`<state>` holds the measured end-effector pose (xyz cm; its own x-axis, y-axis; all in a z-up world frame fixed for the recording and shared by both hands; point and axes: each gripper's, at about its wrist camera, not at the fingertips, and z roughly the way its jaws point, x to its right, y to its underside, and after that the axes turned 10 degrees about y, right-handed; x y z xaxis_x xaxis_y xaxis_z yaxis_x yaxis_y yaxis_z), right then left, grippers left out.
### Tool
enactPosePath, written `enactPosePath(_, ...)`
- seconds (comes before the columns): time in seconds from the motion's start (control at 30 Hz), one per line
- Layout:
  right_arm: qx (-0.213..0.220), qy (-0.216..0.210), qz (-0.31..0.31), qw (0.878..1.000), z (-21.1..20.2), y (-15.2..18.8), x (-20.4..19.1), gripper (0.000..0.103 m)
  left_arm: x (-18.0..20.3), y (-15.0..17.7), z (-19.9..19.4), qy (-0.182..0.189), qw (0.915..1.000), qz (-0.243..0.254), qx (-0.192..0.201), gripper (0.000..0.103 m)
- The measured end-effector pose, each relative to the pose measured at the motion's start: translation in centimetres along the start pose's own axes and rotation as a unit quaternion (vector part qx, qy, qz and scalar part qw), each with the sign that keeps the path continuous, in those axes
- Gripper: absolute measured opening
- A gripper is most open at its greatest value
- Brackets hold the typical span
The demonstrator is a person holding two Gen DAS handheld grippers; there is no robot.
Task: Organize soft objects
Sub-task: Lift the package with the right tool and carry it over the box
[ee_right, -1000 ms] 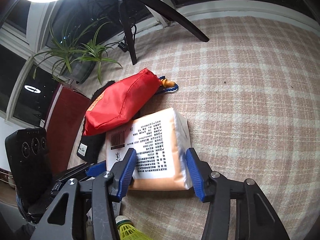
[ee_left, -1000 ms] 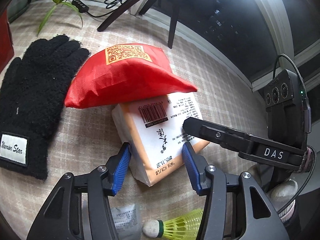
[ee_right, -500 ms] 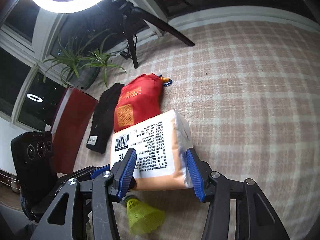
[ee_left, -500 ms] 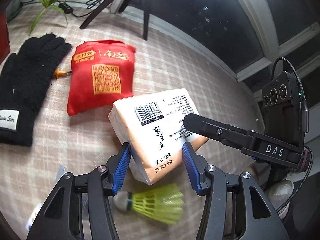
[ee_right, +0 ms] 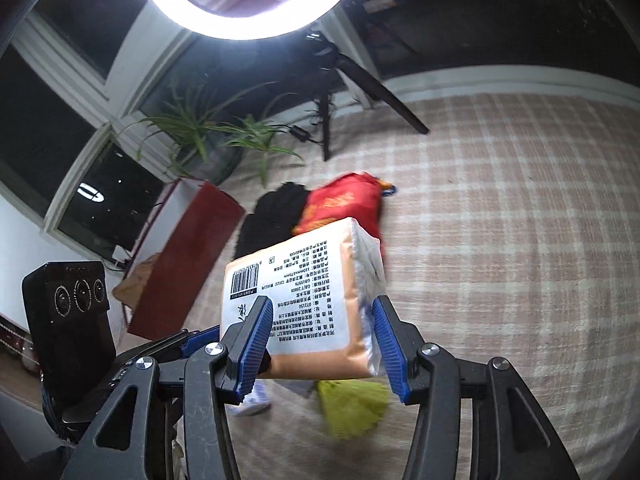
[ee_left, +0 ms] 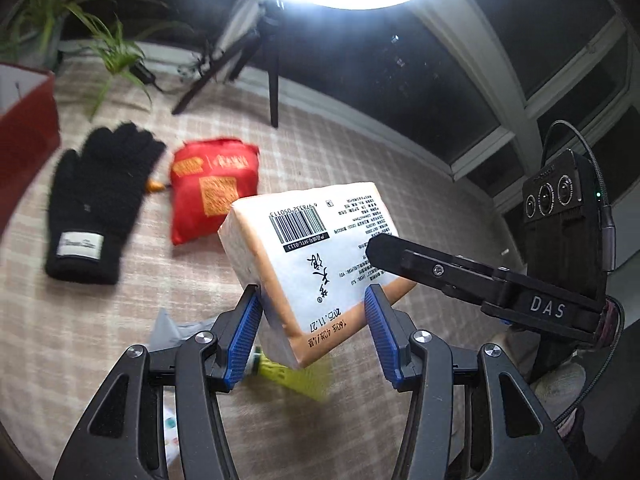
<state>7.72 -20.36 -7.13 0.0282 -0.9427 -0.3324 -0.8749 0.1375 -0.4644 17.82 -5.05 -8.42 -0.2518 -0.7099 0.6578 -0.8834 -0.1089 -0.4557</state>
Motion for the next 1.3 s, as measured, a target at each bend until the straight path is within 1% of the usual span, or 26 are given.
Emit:
enactPosePath(0.3,0.011,-0.013,-0.051,0.999,0.1,-0.9,-7.4,0.048,-1.9,-0.8,-7.2,-0.015,0.9984,-0.002,0.054,0.051)
enactPosePath(0.47,0.013,-0.025,-0.080,0.996,0.6,-1.2,-11.8,0.048,-3.9,-1.8,-11.5,-0.031,0.9959,-0.003,0.085,0.050)
enactPosePath(0.6,0.018,-0.034,-0.098,0.994,1.3,-2.0,-15.5,0.048,-5.5,-2.3,-14.1,-0.044,0.9935,-0.007,0.105,0.050)
enactPosePath(0.83,0.018,-0.049,-0.125,0.991,3.5,-4.0,-21.0,0.048,-8.7,-3.4,-17.5,-0.066,0.9891,-0.016,0.131,0.050)
enactPosePath(1.07,0.009,-0.059,-0.152,0.987,6.8,-5.7,-25.9,0.048,-12.9,-4.6,-20.2,-0.087,0.9843,-0.036,0.150,0.050)
enactPosePath(1.3,0.000,-0.062,-0.168,0.984,10.0,-7.3,-28.8,0.048,-16.1,-5.8,-21.1,-0.103,0.9808,-0.053,0.157,0.050)
